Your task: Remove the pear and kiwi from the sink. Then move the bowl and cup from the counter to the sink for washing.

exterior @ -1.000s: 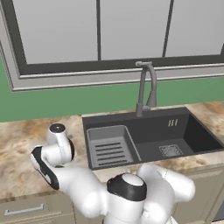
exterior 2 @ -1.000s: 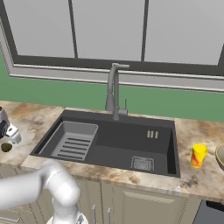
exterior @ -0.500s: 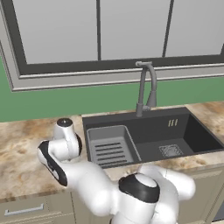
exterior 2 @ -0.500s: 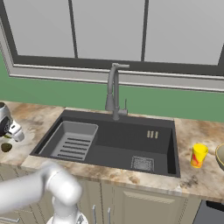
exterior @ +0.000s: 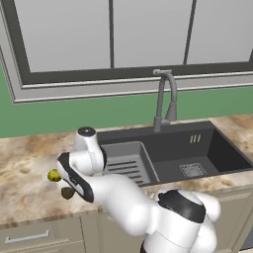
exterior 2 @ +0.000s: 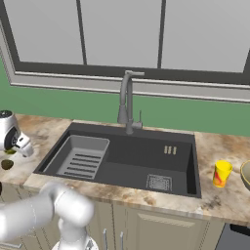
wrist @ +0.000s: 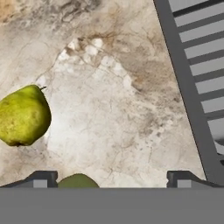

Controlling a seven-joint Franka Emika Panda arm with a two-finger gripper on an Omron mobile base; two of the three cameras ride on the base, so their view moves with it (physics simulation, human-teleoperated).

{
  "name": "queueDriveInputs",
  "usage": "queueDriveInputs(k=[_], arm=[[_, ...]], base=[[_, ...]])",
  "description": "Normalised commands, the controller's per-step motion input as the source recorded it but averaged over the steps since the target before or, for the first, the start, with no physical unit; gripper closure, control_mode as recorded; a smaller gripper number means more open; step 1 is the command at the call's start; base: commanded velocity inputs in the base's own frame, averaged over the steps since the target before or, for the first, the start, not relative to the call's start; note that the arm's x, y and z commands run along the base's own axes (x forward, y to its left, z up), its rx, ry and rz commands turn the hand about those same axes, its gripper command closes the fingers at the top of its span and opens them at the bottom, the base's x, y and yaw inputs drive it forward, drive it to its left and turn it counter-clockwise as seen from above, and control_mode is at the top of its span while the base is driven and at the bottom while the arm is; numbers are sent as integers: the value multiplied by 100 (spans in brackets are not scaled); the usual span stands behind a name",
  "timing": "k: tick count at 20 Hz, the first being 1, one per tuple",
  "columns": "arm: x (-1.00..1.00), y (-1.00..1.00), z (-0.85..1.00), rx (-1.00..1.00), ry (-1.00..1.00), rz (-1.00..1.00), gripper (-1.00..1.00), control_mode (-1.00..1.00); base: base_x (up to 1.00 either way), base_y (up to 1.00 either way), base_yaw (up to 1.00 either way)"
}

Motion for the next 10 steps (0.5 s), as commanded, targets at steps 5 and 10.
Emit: queueDriveInputs(k=[5,10], arm=[[-19,-48,20,0,0,0,-100,-100],[-24,-47,18,-1,0,0,-100,-100]], base=[[0,0,0],[0,0,0]])
